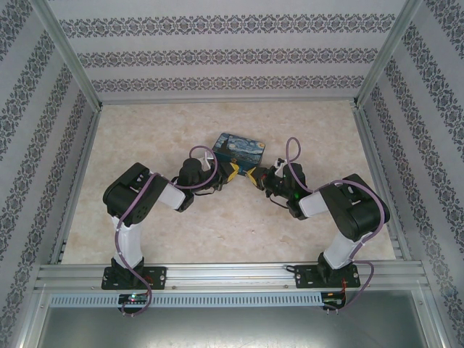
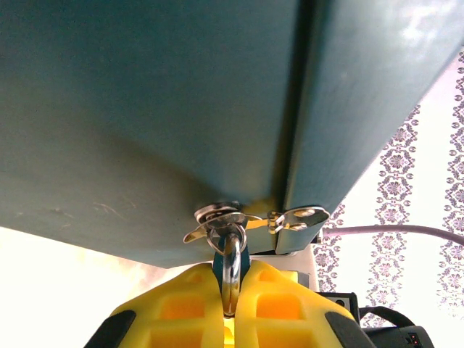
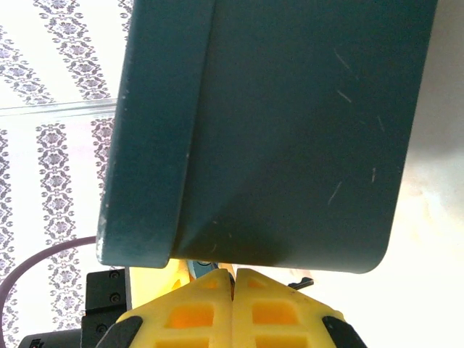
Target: Unlock the padlock with the key
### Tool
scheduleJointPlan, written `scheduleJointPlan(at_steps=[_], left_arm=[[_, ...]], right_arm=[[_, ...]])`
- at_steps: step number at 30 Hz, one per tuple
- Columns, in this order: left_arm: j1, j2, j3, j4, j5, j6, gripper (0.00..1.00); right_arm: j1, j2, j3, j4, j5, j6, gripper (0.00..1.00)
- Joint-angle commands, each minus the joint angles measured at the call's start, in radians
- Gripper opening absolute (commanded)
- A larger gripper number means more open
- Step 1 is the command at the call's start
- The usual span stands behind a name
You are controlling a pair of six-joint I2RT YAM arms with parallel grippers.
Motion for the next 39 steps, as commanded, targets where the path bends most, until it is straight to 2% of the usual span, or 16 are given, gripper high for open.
scheduleJointPlan(at_steps=[1, 31, 35, 39], left_arm=[[0.006, 0.001, 0.016, 0.081, 0.02, -0.011, 0.0], [-0.013, 0.0, 0.034, 0.079, 0.029, -0.02, 0.0], [-0.014, 0.0, 0.036, 0.078, 0.033, -0.019, 0.0], [-0.016, -0.003, 0.035, 0.08, 0.037, -0.018, 0.0]], right_arm=[[0.006, 0.004, 0.021, -0.002, 0.013, -0.027, 0.0], [0.049, 0.035, 0.11, -0.024, 0.01, -0.032, 0.0], [0.049, 0.023, 0.158, -0.057, -0.033, -0.105, 0.0], [0.05, -0.016, 0.208, -0.216, -0.05, -0.266, 0.0]])
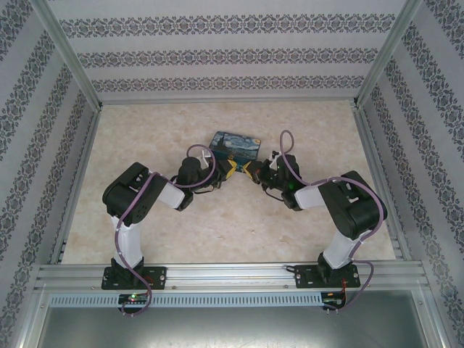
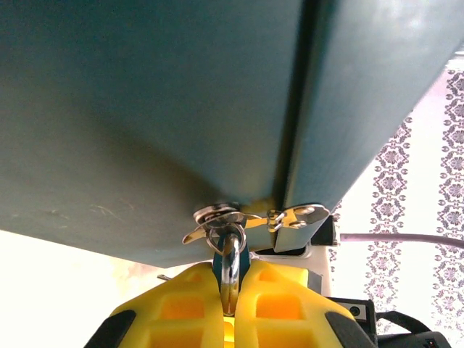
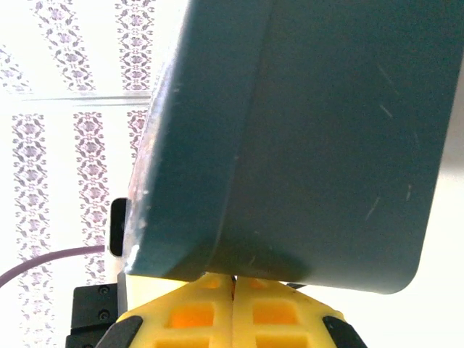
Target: Unlock the padlock with the key
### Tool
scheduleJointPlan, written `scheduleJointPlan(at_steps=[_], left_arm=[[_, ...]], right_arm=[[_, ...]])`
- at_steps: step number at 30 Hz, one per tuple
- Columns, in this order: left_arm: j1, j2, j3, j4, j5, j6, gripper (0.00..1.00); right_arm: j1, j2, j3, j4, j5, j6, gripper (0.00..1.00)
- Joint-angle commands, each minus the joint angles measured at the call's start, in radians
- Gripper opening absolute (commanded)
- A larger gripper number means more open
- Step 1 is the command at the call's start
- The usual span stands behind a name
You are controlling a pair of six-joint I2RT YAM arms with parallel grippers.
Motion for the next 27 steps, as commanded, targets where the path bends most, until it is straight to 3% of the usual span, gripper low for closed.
scheduleJointPlan(at_steps=[1, 5, 15, 27], left_arm=[[-0.024, -0.005, 0.028, 0.077, 0.084, 0.002, 0.0], [-0.025, -0.007, 0.029, 0.077, 0.093, 0.001, 0.0], [-0.031, -0.021, 0.03, 0.078, 0.112, -0.008, 0.0], [-0.033, -0.02, 0.04, 0.07, 0.126, -0.03, 0.0]], right_arm=[[0.029, -0.043, 0.073, -0.081, -0.065, -0.179, 0.0], [0.017, -0.041, 0.094, -0.129, -0.077, -0.241, 0.0], [-0.035, 0.014, 0.096, -0.049, -0.11, -0.242, 0.0], [-0.025, 0.013, 0.111, -0.041, -0.133, -0.31, 0.0]])
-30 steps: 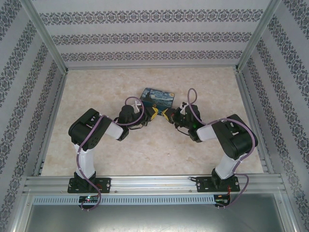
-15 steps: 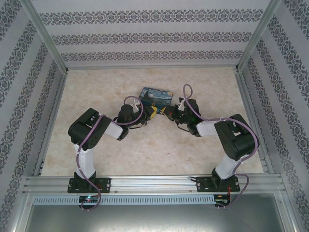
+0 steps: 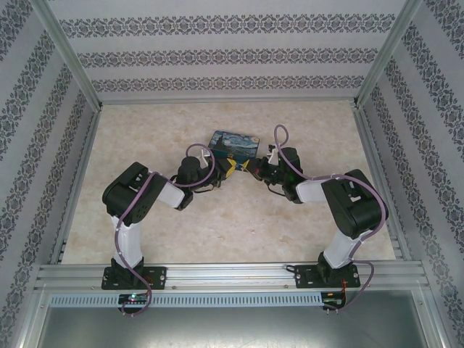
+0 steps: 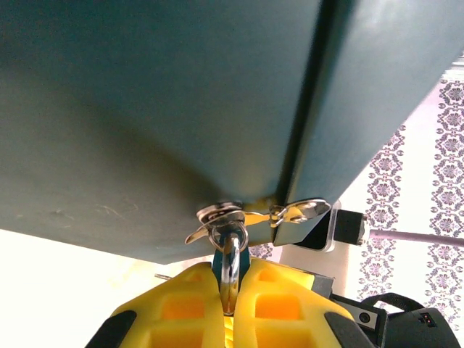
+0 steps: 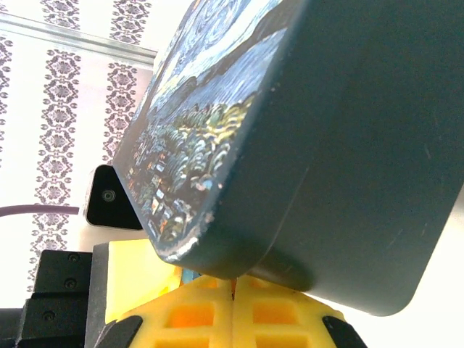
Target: Unlock the padlock with the key
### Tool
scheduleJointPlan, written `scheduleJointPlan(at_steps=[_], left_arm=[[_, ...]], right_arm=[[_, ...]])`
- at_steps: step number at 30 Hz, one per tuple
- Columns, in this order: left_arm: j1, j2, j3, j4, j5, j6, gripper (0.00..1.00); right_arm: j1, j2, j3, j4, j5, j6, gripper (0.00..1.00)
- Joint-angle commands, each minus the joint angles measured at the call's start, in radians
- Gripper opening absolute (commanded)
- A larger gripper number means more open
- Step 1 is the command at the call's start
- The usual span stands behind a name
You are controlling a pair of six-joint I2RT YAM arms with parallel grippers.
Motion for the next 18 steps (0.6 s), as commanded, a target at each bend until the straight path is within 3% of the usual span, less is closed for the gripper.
scheduleJointPlan(at_steps=[1, 8, 18], left_arm=[[-0.038, -0.018, 0.034, 0.065, 0.126, -0.011, 0.0], [-0.044, 0.005, 0.04, 0.085, 0.121, -0.036, 0.0], [-0.044, 0.003, 0.041, 0.033, 0.121, -0.042, 0.0]], right_arm=[[0.023, 0.02, 0.048, 0.104, -0.04, -0.015, 0.0], [0.042, 0.095, 0.05, 0.302, -0.051, 0.176, 0.0], [0.021, 0.044, 0.072, 0.107, -0.059, -0.007, 0.0]])
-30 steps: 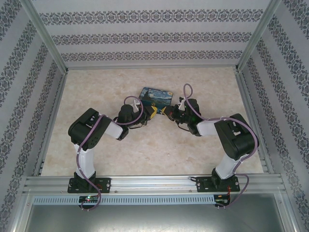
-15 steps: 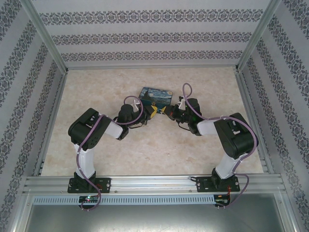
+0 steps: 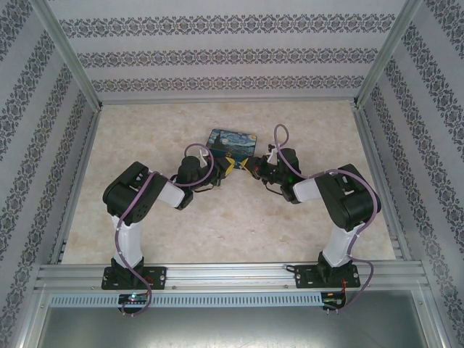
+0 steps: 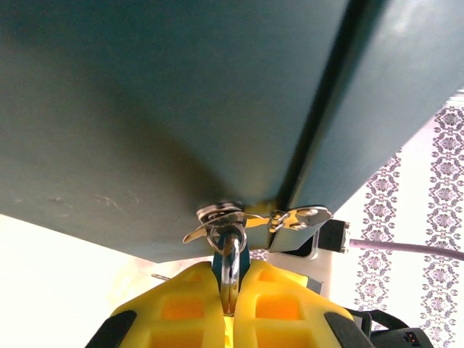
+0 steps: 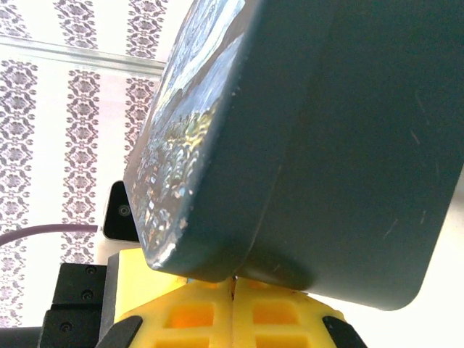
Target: Unlock the padlock with the key
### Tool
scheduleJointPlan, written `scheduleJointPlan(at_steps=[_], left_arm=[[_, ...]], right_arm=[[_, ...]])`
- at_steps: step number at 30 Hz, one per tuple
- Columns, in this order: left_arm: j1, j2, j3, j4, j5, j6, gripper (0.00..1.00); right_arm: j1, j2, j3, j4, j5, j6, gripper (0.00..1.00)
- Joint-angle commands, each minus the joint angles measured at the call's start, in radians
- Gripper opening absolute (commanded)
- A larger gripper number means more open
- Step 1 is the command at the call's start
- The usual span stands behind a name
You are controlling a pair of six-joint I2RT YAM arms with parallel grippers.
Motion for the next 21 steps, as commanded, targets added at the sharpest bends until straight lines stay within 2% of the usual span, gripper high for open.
scheduleJointPlan(at_steps=[1, 5, 9, 16, 21], left_arm=[[-0.046, -0.003, 0.038, 0.027, 0.163, -0.015, 0.0], [-0.046, -0.002, 0.038, -0.011, 0.157, -0.051, 0.0], [-0.047, -0.001, 0.033, -0.003, 0.145, -0.097, 0.0], [-0.047, -0.001, 0.032, 0.013, 0.141, -0.152, 0.0], [-0.046, -0.012, 0.035, 0.003, 0.143, -0.142, 0.0]], right_arm=[[0.019, -0.048, 0.069, -0.065, -0.044, -0.147, 0.0], [0.019, -0.083, 0.106, -0.217, -0.03, -0.287, 0.0], [0.019, -0.101, 0.129, -0.289, -0.022, -0.344, 0.0], [0.025, -0.098, 0.136, -0.279, -0.024, -0.313, 0.0], [0.023, -0.09, 0.136, -0.238, -0.044, -0.208, 0.0]])
